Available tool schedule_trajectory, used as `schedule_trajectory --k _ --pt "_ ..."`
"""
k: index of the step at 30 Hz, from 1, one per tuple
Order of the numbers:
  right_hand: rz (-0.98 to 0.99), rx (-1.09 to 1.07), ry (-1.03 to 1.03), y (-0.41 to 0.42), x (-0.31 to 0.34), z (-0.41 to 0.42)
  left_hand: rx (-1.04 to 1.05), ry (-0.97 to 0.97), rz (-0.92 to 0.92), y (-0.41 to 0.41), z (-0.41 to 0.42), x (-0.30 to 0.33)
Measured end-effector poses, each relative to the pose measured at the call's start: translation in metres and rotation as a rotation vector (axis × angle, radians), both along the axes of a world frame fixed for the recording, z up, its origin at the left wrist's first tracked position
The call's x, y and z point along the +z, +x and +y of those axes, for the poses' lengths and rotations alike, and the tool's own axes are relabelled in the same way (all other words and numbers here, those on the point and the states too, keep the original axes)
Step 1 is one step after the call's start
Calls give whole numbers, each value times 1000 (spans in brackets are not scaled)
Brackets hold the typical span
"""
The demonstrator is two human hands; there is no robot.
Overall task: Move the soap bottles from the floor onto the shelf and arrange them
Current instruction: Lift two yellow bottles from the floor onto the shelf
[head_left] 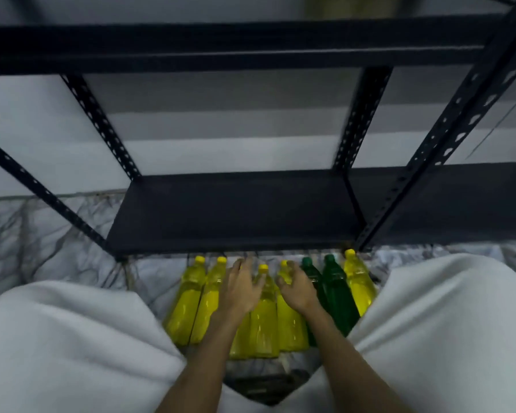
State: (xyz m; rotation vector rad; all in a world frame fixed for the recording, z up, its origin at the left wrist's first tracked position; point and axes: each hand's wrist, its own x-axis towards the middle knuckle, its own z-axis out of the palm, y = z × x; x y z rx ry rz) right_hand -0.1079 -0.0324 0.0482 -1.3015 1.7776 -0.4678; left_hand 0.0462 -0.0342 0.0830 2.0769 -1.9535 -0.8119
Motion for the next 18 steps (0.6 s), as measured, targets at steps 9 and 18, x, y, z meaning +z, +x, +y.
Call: schedule_trajectory --k 9,18 --pt "52 117 355 24 -61 14 177 459 63 29 33 -104" --pt "39 102 412 50 -87 15 282 472 159 31 34 -136"
